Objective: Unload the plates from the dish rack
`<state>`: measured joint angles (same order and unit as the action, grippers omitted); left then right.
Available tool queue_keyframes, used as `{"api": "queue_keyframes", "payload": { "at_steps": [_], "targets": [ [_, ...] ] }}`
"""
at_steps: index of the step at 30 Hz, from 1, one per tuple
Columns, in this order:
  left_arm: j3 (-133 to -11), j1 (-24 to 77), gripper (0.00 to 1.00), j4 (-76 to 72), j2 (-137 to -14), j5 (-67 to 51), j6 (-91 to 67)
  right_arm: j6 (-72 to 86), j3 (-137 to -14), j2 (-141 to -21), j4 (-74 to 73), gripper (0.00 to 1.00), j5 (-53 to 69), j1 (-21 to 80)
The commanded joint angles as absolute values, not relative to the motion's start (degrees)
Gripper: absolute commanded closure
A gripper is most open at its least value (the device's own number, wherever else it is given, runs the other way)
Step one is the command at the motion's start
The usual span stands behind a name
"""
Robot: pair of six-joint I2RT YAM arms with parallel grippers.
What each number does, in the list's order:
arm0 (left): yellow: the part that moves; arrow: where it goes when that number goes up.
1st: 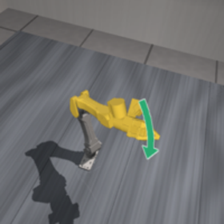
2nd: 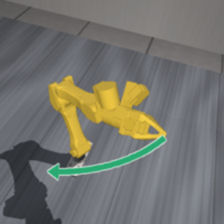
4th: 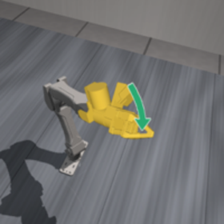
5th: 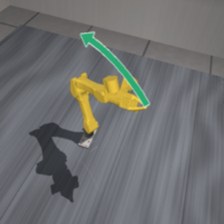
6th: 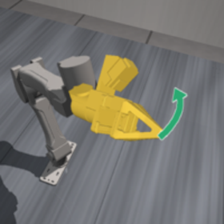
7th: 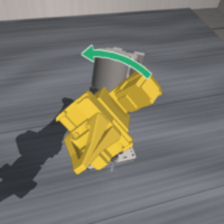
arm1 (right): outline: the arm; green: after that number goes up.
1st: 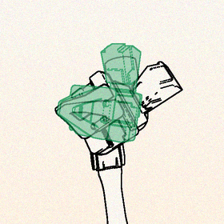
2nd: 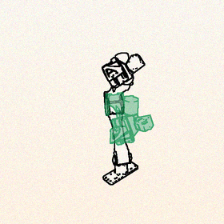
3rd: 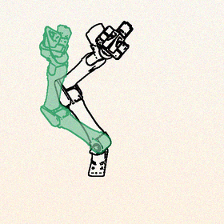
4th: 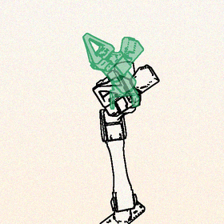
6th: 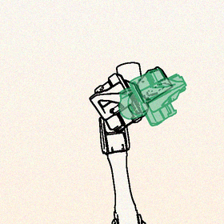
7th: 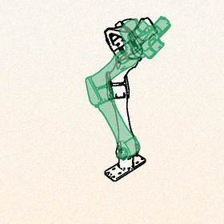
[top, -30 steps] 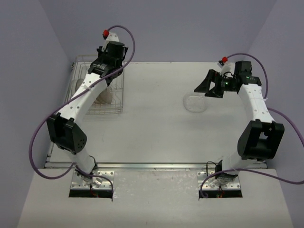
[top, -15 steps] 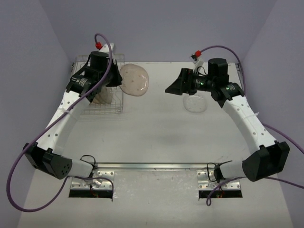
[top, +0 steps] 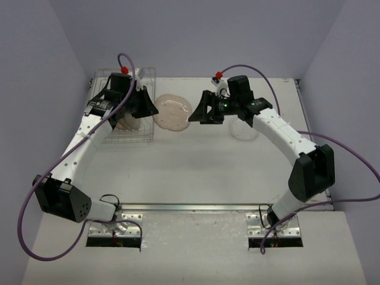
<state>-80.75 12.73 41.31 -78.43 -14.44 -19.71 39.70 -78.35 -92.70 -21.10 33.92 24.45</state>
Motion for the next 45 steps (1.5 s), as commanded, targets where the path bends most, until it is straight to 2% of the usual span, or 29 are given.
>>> {"api": "queue_keyframes", "payload": {
  "at_steps": [1,3,5,14,18,20,23,24,25,26,27,31,34,36,38,42,45],
  "targets": [
    [-80.7,12.9,1.0,36.2,-77.8,-17.2,-21.5,45.1,-82.2,-94.8,-16.8,0.31,36.2,24.6],
    [-80.6,12.9,1.0,36.0,-78.2,-17.5,-21.7,46.4,-82.9,-95.6,-16.5,0.41,36.1,24.6],
    [-80.6,12.8,1.0,35.9,-78.4,-17.8,-21.8,47.4,-83.6,-96.6,-16.5,0.47,35.8,24.6],
    [-79.4,12.9,1.0,35.3,-78.7,-17.5,-21.7,50.9,-86.1,-100.7,-15.5,0.6,36.0,24.6],
    [-79.2,12.8,0.98,35.2,-78.5,-17.6,-21.5,51.7,-85.1,-101.4,-14.3,0.72,37.2,24.6],
    [-78.8,12.8,0.88,35.0,-78.4,-17.7,-21.3,51.1,-85.0,-101.4,-14.1,0.85,37.3,24.6],
    [-78.4,12.5,0.62,34.7,-77.8,-18.1,-21.2,49.4,-84.4,-100.6,-14.1,0.99,36.8,24.3],
    [-78.2,12.3,0.47,34.6,-77.7,-18.2,-21.1,48.8,-84.1,-100.0,-14.2,1.0,36.6,24.0],
    [-78.0,11.8,0.21,34.7,-77.6,-18.3,-21.0,48.2,-83.8,-99.4,-14.5,1.0,36.5,23.6],
    [-78.0,11.3,0.03,34.8,-77.4,-18.3,-20.6,47.0,-83.4,-98.9,-15.3,1.0,36.5,22.7],
    [-78.0,10.8,0.0,34.9,-77.2,-17.7,-20.1,45.2,-83.0,-98.3,-16.2,1.0,36.5,21.5],
    [-80.5,8.7,0.0,36.9,-77.1,-9.2,-16.7,35.5,-83.2,-96.8,-22.1,1.0,35.8,14.1],
    [-82.8,8.4,0.0,37.8,-77.2,-2.0,-12.9,21.0,-86.1,-97.4,-30.3,1.0,32.0,7.3],
    [-82.8,8.4,0.0,37.6,-77.0,-1.8,-11.1,14.4,-87.3,-98.1,-34.3,1.0,30.2,4.0],
    [-82.0,8.3,0.0,36.8,-76.1,-2.1,-9.1,1.6,-94.0,-101.5,-43.4,1.0,26.3,0.4],
    [-81.4,8.4,0.0,35.5,-75.5,-2.3,-8.2,-5.7,-100.2,-107.7,-52.7,1.0,25.5,-8.1],
    [-81.9,8.3,0.0,35.9,-75.5,-1.9,-7.6,-7.4,-102.8,-112.9,-56.1,1.0,26.3,-10.8]
  ]
}}
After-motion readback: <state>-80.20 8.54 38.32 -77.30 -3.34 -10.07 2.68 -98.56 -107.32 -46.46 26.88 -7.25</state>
